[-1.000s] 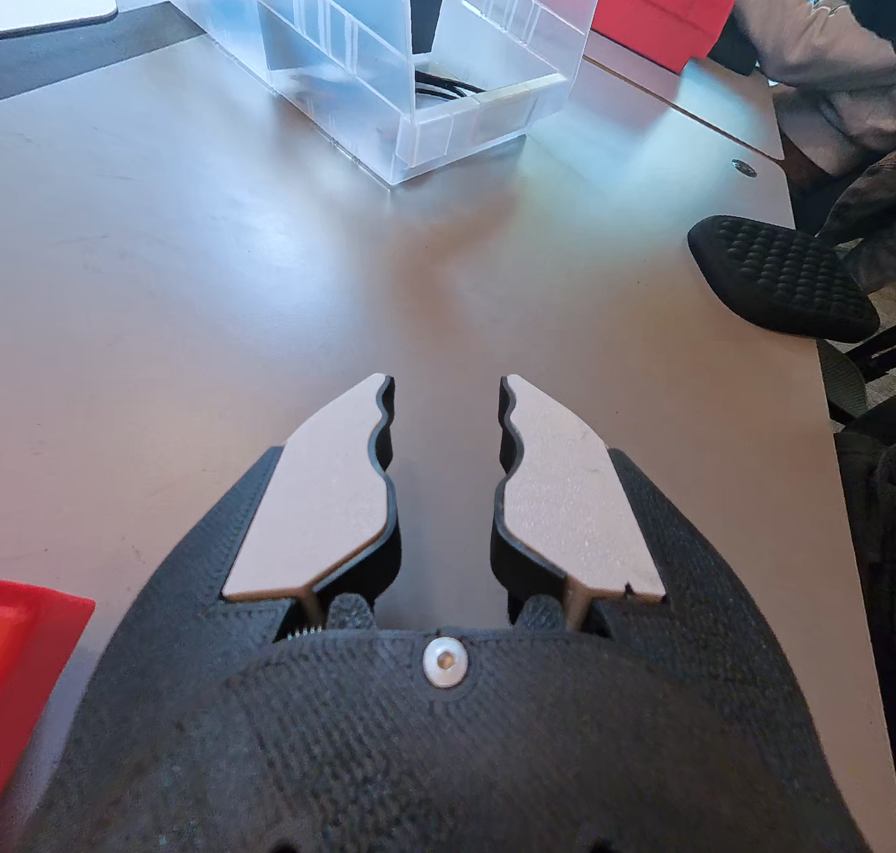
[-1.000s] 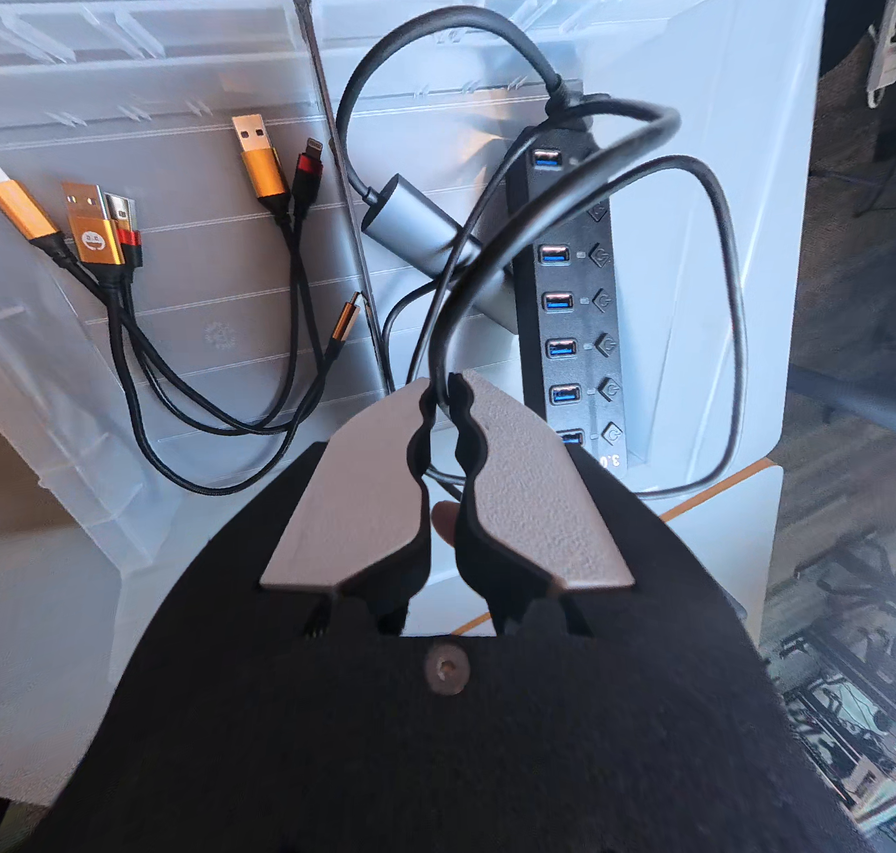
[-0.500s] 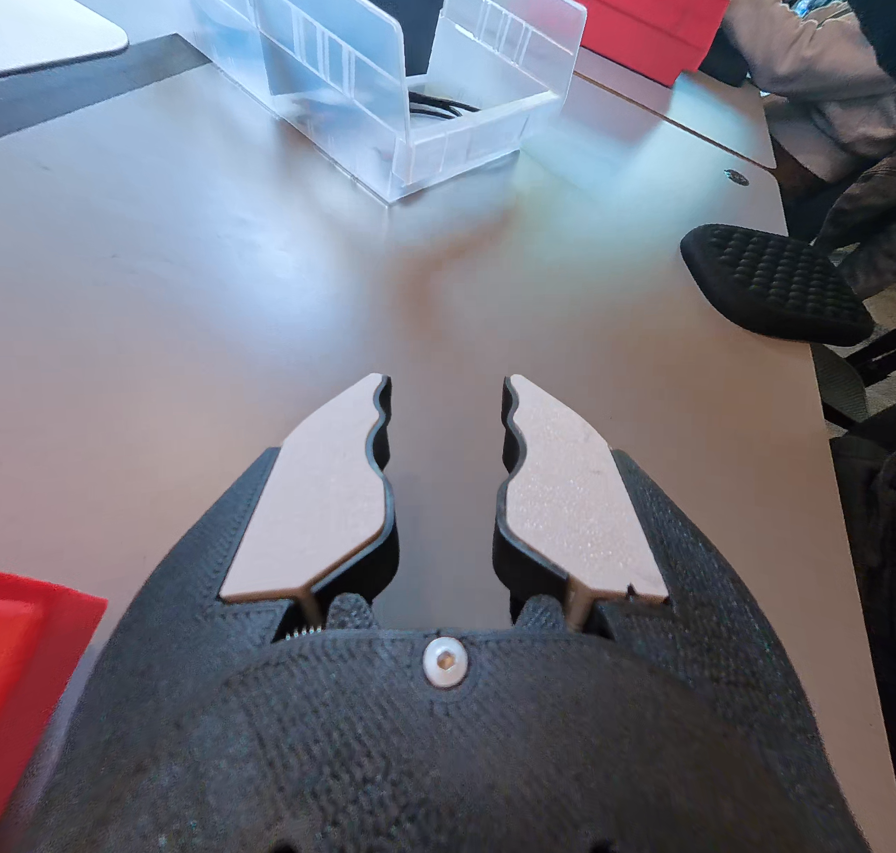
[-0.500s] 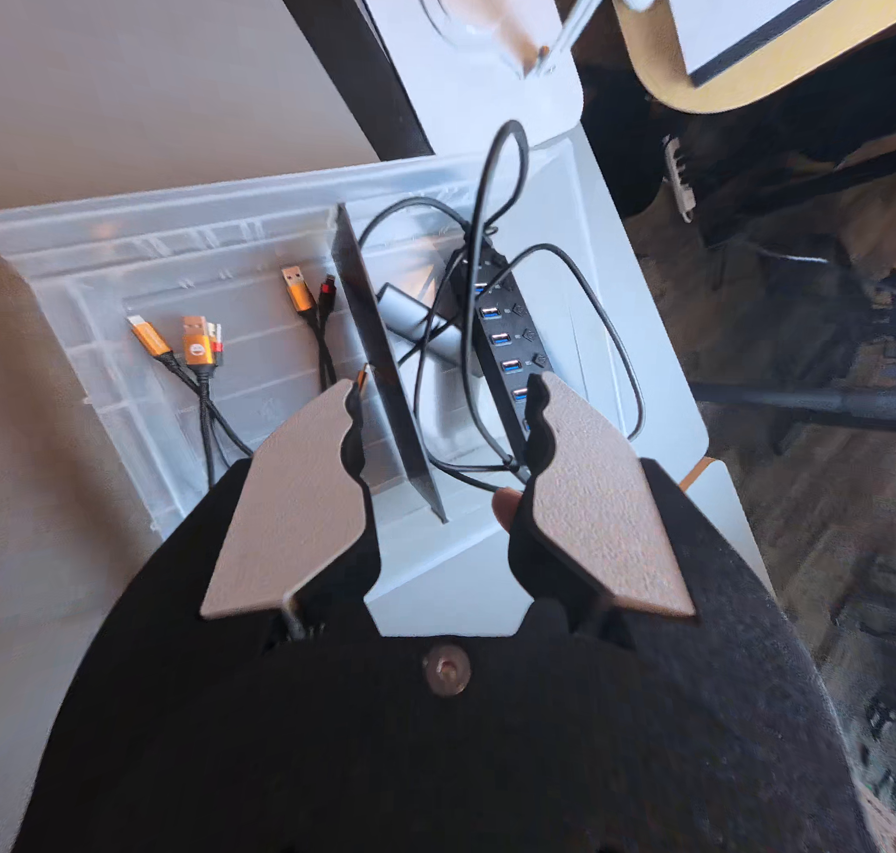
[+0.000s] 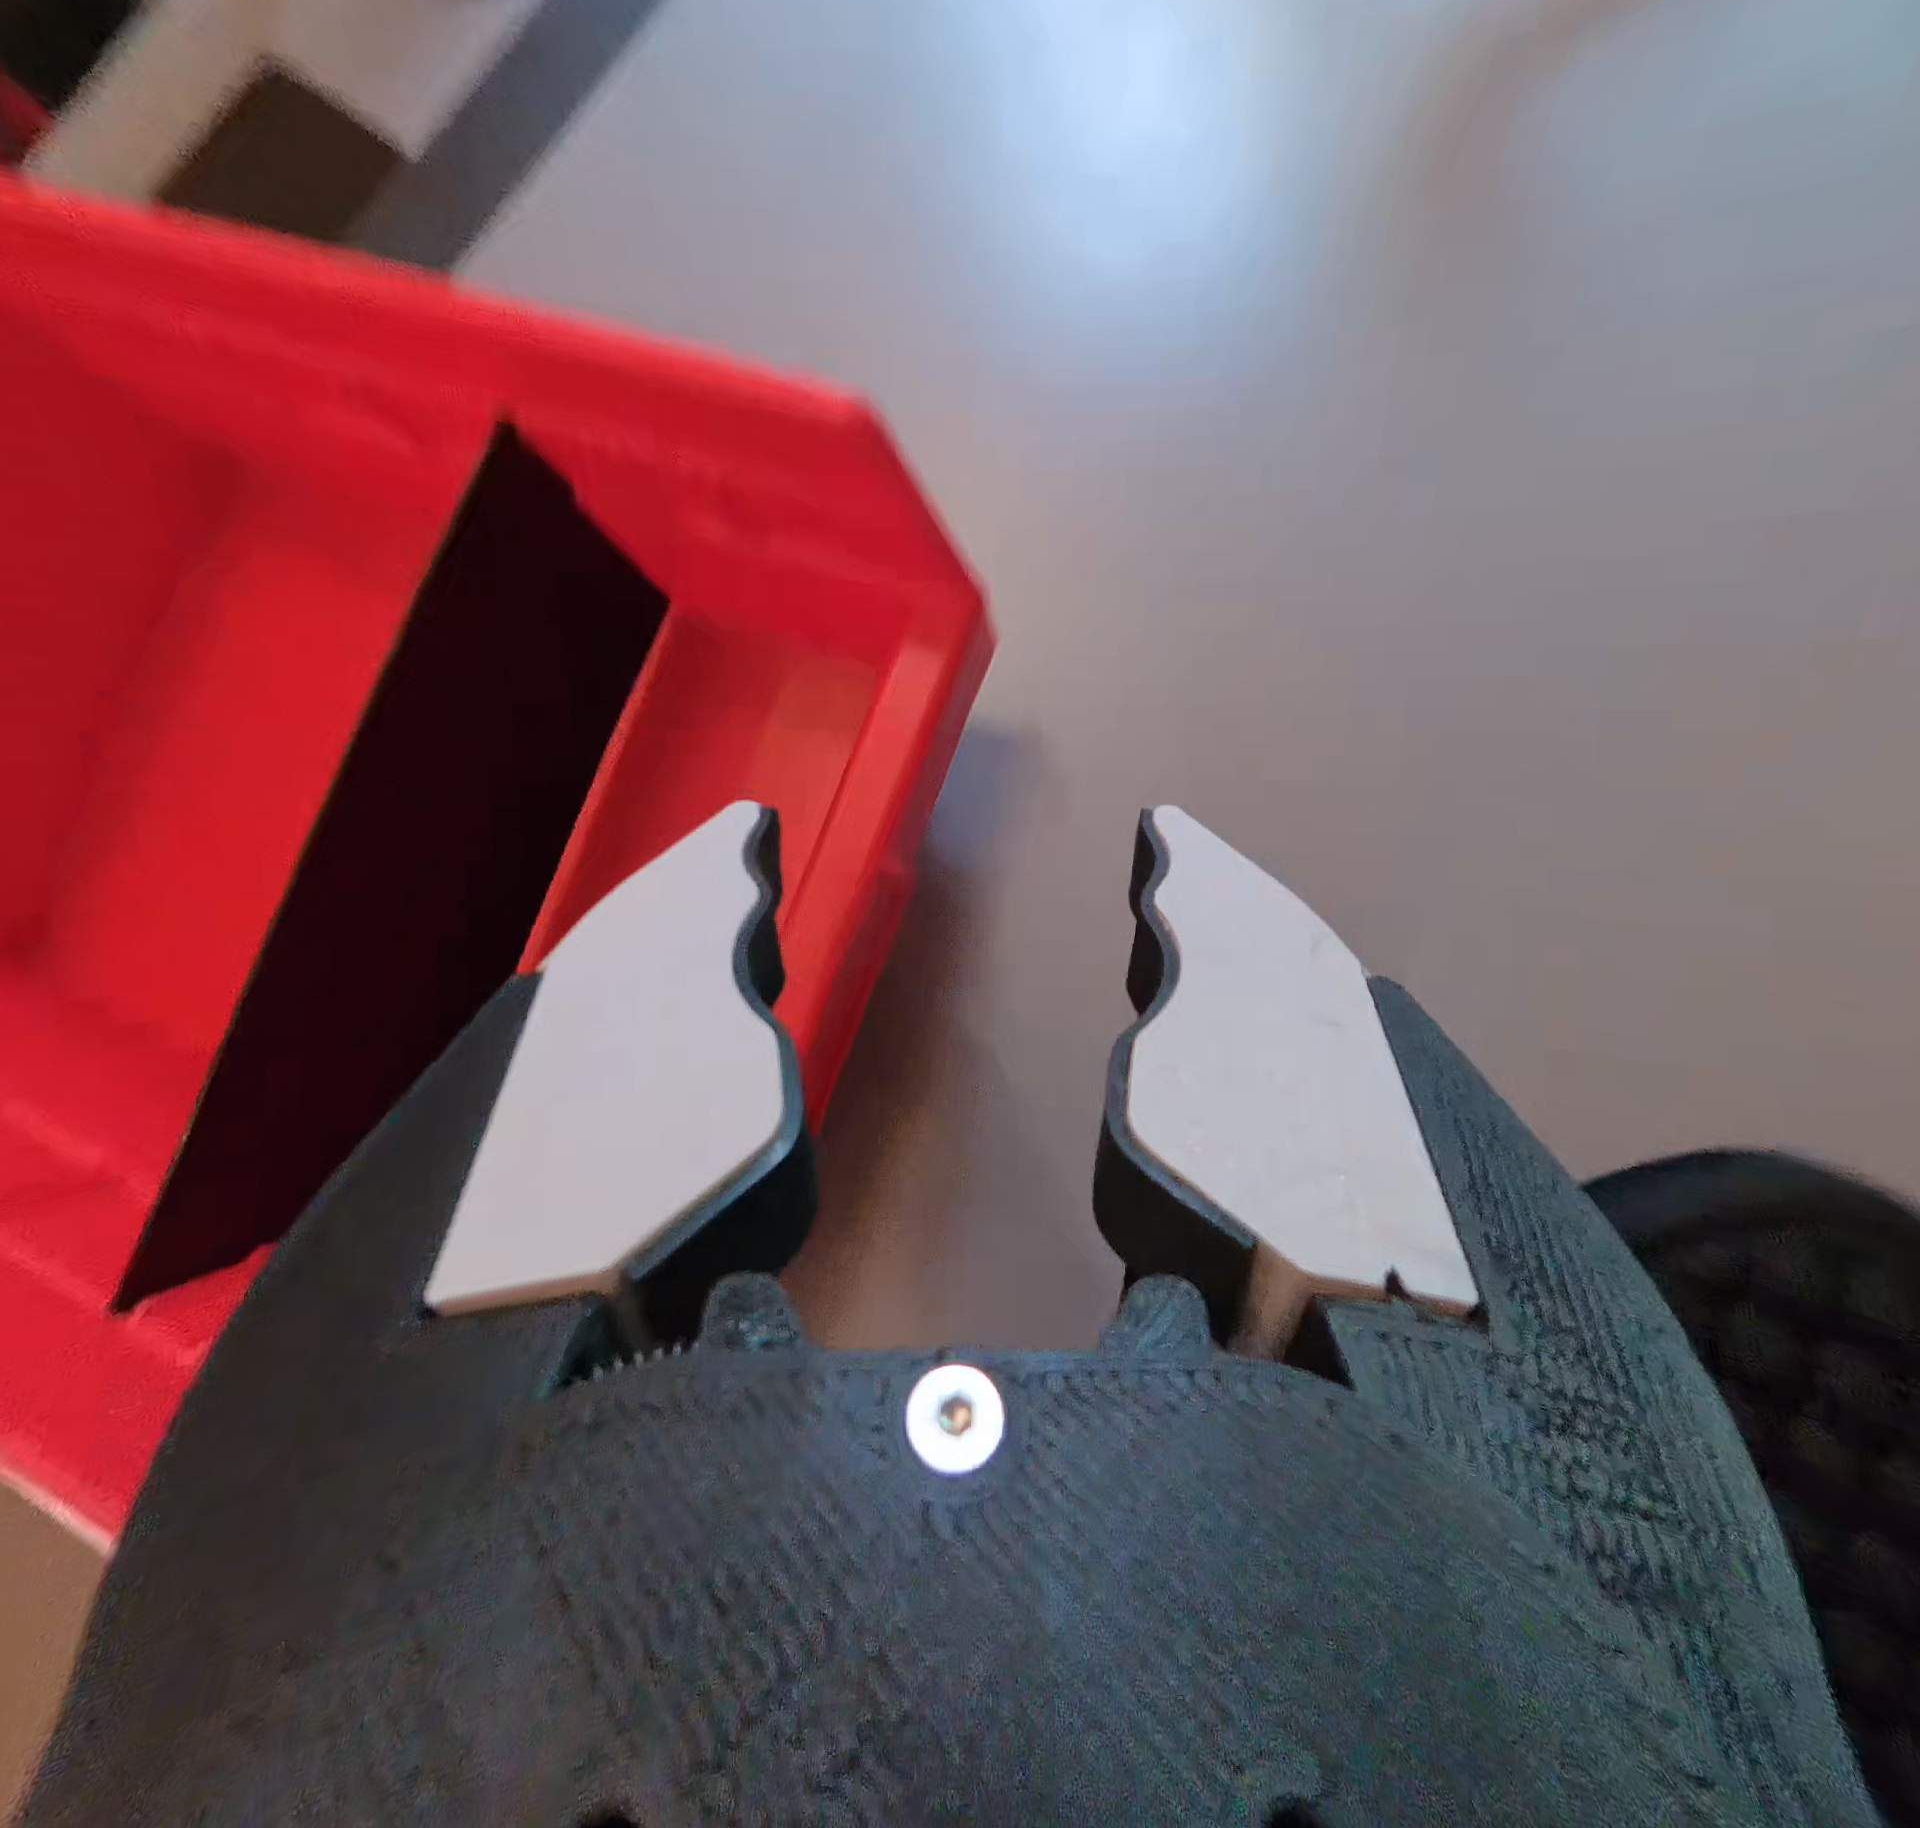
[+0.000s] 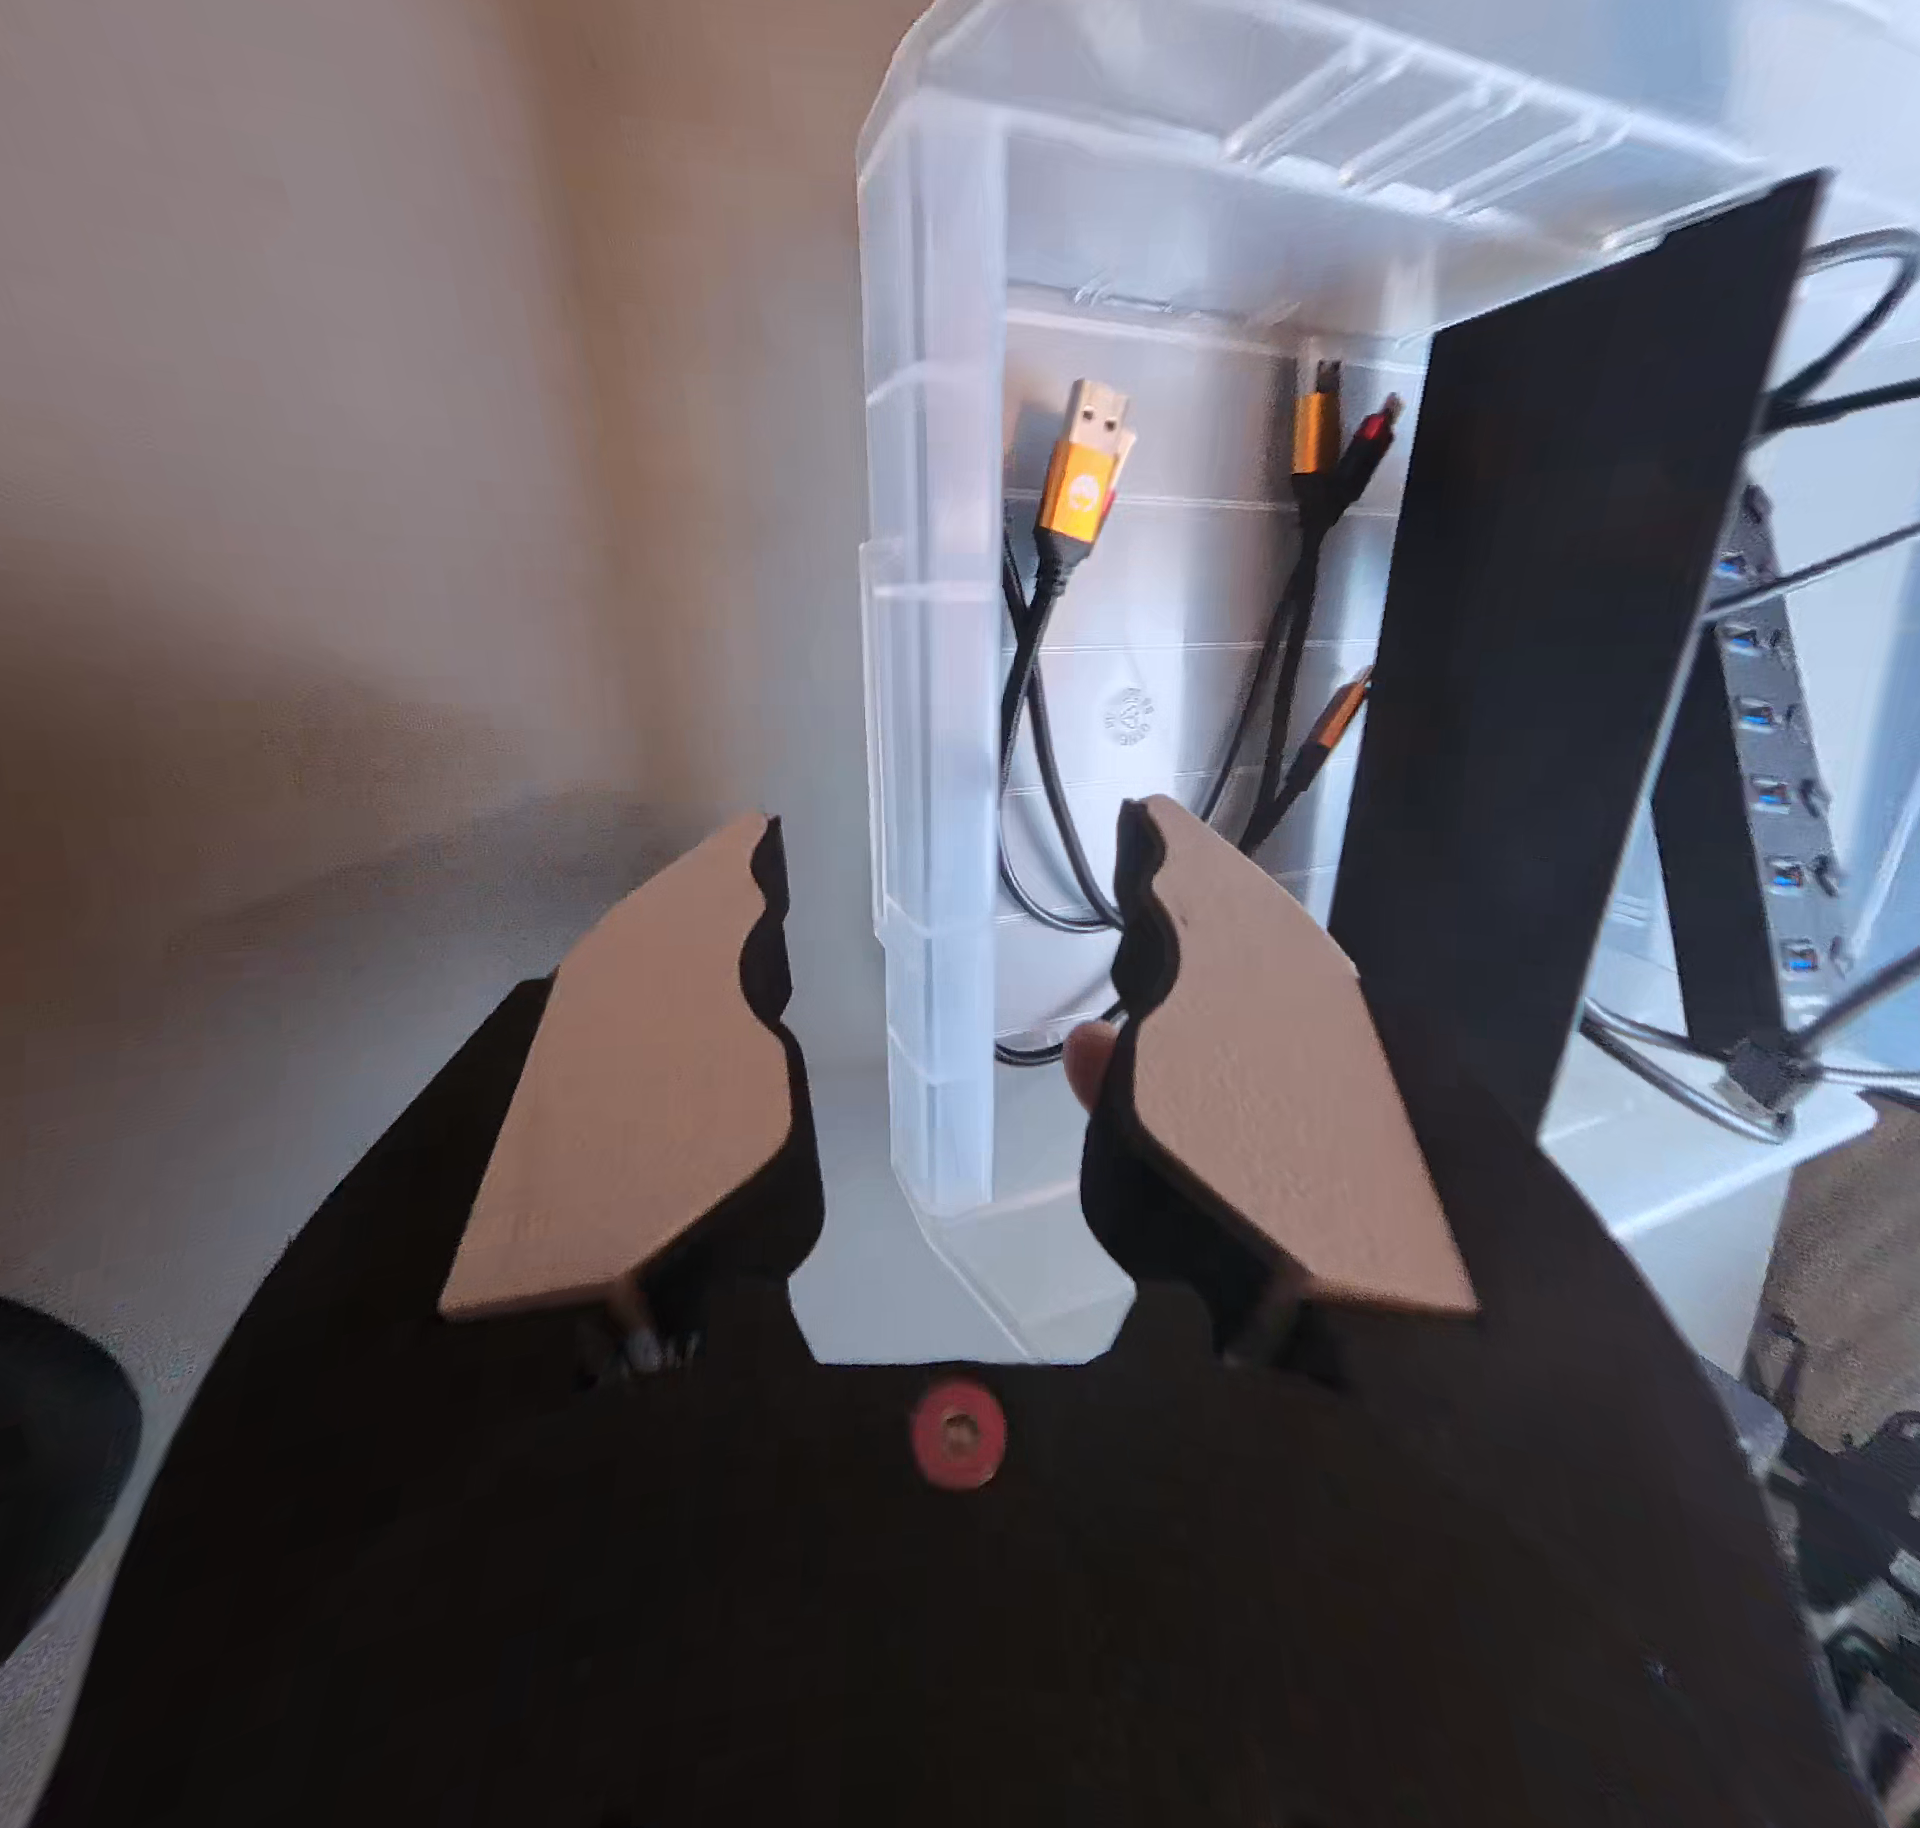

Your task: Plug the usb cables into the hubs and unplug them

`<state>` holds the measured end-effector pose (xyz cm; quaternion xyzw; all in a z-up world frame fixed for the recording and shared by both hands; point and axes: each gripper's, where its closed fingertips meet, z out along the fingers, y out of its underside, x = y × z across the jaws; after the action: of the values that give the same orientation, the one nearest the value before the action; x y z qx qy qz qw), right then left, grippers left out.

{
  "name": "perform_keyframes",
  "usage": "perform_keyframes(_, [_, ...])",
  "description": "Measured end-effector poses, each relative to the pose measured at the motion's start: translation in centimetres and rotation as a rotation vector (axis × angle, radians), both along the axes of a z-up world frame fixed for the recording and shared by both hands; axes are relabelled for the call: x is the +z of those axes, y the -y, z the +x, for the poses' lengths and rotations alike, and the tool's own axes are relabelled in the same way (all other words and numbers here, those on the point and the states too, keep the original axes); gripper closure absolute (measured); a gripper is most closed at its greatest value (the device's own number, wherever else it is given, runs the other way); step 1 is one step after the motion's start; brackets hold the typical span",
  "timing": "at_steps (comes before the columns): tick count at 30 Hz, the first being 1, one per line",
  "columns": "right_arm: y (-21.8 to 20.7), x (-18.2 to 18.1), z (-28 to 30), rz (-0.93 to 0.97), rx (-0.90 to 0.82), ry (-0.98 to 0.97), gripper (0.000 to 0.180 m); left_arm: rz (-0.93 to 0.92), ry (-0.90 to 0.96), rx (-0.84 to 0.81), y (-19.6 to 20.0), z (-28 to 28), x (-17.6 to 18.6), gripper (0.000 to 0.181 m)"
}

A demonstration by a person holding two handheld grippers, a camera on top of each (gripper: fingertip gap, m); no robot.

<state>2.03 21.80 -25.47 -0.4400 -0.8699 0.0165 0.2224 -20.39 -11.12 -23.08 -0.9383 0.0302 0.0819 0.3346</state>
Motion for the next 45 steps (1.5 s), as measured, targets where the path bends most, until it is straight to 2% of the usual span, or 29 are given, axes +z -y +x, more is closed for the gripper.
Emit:
perform_keyframes(1, [-0.1,-0.8,0.1,0.019,0.004,0.021,0.123,-0.077,-0.017,0.005,0.7,-0.8,-1.3,0.113])
perform_keyframes(4, [-0.8,-2.4,-0.3,0.164,0.052,0.038,0.149,-0.265,-0.106,0.0,1.8,-2.8,-4.6,0.111])
perform_keyframes(6, [-0.5,-2.4,-0.1,0.219,0.076,0.042,0.149,-0.348,-0.209,-0.028,1.8,-4.1,-6.1,0.119])
perform_keyframes(7, [0.0,-2.4,0.2,0.216,0.085,0.04,0.149,-0.351,-0.263,-0.044,1.3,-4.7,-6.4,0.135])
perform_keyframes(9, [1.7,-2.4,1.2,0.184,0.117,0.023,0.149,-0.314,-0.305,-0.117,-0.3,-4.5,-6.6,0.149])
perform_keyframes(14, [6.5,-2.3,4.6,0.157,0.197,-0.054,0.149,-0.256,-0.365,-0.185,-4.9,-2.7,-6.4,0.152])
perform_keyframes(20, [13.4,-1.8,7.8,0.19,0.299,-0.18,0.148,-0.172,-0.412,-0.459,-12.2,3.6,-6.2,0.151])
perform_keyframes(22, [17.0,-0.3,8.5,0.069,0.314,-0.297,0.149,-0.12,-0.466,-0.524,-14.4,5.5,-5.6,0.147])
perform_keyframes(23, [19.1,1.1,9.1,-0.064,0.306,-0.361,0.149,-0.072,-0.461,-0.523,-15.2,6.5,-4.7,0.142])
perform_keyframes(25, [21.6,4.7,10.5,-0.315,0.238,-0.508,0.149,0.077,-0.372,-0.505,-15.9,8.8,-1.9,0.144])
perform_keyframes(27, [21.1,7.7,12.0,-0.449,0.134,-0.65,0.149,0.218,-0.244,-0.48,-15.3,11.0,1.1,0.142])
perform_keyframes(31, [14.9,10.0,14.3,-0.496,-0.236,-0.905,0.15,0.422,0.061,-0.398,-12.2,15.5,5.0,0.138])
perform_keyframes(33, [12.1,9.0,15.1,-0.525,-0.424,-0.978,0.148,0.466,0.196,-0.339,-10.6,17.7,5.2,0.133])
perform_keyframes(35, [9.8,7.2,15.4,-0.494,-0.581,-1.006,0.136,0.507,0.304,-0.26,-9.5,19.9,4.8,0.128])
perform_keyframes(37, [8.9,5.3,14.7,-0.484,-0.659,-0.989,0.126,0.562,0.416,-0.175,-9.2,22.1,4.0,0.124])
perform_keyframes(40, [8.6,3.1,12.9,-0.509,-0.719,-0.931,0.114,0.61,0.443,-0.04,-10.6,23.4,2.0,0.117])
perform_keyframes(42, [8.4,2.1,12.1,-0.482,-0.736,-0.909,0.125,0.628,0.459,0.012,-12.2,23.9,0.9,0.122])
perform_keyframes(43, [7.9,2.2,12.2,-0.437,-0.756,-0.919,0.143,0.628,0.448,0.025,-13.0,23.9,0.4,0.134])
perform_keyframes(45, [7.6,2.7,12.7,-0.39,-0.767,-0.961,0.159,0.631,0.304,0.074,-13.6,22.7,-0.2,0.15])
